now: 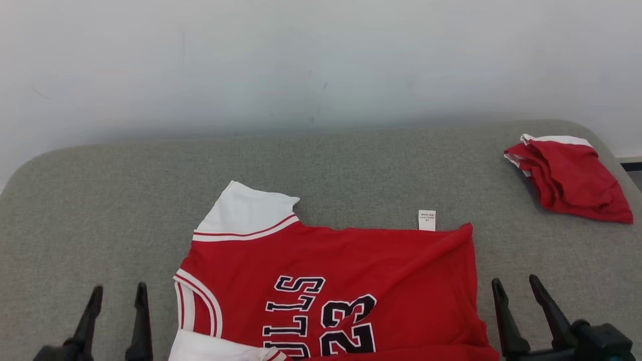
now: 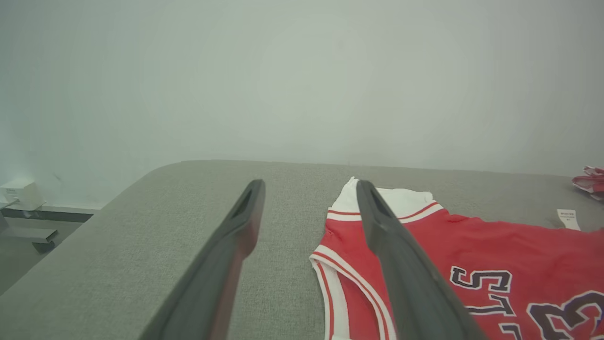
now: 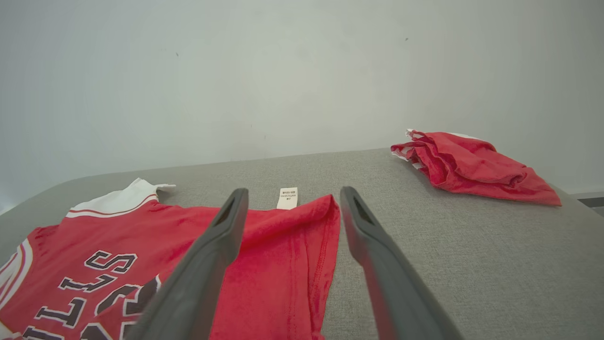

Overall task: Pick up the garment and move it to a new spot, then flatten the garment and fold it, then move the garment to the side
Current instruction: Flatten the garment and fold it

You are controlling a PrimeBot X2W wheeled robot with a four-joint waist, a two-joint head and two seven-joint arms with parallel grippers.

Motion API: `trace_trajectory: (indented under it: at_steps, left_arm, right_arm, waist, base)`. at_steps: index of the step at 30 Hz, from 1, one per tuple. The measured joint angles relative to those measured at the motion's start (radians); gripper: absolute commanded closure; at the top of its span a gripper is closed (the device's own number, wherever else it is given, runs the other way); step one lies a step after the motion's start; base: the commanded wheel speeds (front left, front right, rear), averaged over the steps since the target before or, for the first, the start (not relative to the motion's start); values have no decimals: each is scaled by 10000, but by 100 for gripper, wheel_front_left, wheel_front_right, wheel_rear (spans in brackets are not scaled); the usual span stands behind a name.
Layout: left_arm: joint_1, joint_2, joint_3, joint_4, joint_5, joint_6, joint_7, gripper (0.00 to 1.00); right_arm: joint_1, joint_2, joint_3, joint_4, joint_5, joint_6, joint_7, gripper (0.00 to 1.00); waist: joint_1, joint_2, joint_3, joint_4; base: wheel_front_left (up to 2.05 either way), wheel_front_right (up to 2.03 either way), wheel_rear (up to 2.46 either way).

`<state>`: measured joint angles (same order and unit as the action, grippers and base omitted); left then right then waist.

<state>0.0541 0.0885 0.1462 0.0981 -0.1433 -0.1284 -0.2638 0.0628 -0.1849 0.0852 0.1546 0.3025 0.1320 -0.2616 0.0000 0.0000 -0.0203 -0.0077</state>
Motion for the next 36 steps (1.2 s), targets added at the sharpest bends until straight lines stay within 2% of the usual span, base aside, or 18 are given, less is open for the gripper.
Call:
trace_trajectory:
  at_steps: [3,5,9,13,18,26,36]
  left_arm:
    - [-726,397,-324,272,-15,-12,0,0]
    - [-1499,851,-782,516,-309,-13,2,0]
    - [-3622,1871,-1996,1170,-1329,-25,706,0]
    - [-5707,2865,-3193,1925,-2420,-25,1641,0]
    - [-7735,3824,-4752,3158,-3423,-25,2334,0]
    - [-9254,4406,-6780,5120,-4805,-25,2638,0]
    - [-10090,4663,-8234,6686,-6021,-25,2767,0]
  right_arm:
    - [-511,-303,167,399,105,0,38,0]
    - [-1117,-541,341,715,291,0,324,0]
    - [-2793,-947,616,1383,658,0,1007,0]
    - [-4411,-986,938,2117,895,0,1810,0]
    - [-5997,-782,1547,3242,1055,0,2692,0]
    - [-7075,-178,2401,4201,1200,0,3053,0]
    - [-7501,215,2953,4464,1710,0,3300,0]
  waist:
    - [0,1,158,-29]
    - [0,0,312,-62]
    - [2,0,831,-133]
    - [3,2,1513,-245]
    - [4,2,2395,-487]
    - [3,2,3264,-1290]
    - [1,3,3870,-2128]
  base:
    - [0,0,0]
    - [0,0,0]
    - [0,0,0]
    - [0,0,0]
    - [0,0,0]
    - [0,0,0]
    - [0,0,0]
